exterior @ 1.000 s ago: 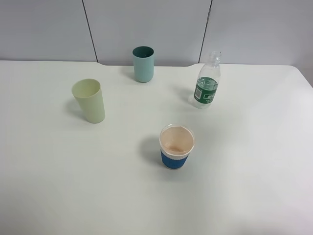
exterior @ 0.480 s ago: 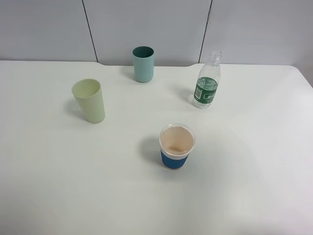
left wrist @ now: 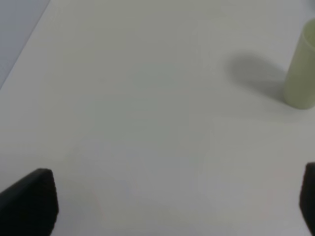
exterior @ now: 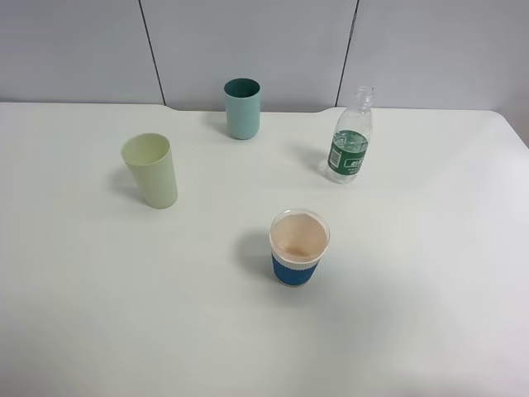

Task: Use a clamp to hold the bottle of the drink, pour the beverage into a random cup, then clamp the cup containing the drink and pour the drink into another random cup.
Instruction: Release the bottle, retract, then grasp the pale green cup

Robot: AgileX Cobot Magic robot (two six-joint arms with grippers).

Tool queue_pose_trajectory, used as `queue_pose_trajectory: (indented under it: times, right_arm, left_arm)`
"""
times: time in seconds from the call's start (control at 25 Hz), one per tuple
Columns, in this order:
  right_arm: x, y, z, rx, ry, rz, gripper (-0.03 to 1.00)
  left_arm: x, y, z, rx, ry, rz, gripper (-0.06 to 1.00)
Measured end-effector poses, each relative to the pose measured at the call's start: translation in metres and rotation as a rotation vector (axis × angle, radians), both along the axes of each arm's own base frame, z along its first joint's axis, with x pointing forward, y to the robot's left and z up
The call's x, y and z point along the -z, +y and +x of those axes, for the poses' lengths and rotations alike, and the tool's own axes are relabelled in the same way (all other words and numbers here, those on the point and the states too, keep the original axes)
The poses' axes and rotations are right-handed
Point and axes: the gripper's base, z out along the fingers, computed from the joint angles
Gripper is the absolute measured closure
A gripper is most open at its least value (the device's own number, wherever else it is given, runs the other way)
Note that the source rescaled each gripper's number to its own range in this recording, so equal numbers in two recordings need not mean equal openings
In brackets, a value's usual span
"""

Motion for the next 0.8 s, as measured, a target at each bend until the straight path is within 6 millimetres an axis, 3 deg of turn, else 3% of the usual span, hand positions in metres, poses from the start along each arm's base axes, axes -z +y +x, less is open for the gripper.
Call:
queue_pose_trajectory:
  times: [0.4,0.8]
  right_arm:
    - [0.047,0.004,-0.014,-0.087,0.05,0.012,-0.03]
    - [0.066,-0.003,-0.02,-0.033,0.118,-0.047,-0.03]
  left_arm:
    - [0.0,0.0,0.0,0.0,0.0,0.0,-0.06]
    - [0.0,0.0,0.0,0.0,0.0,0.0,-0.06]
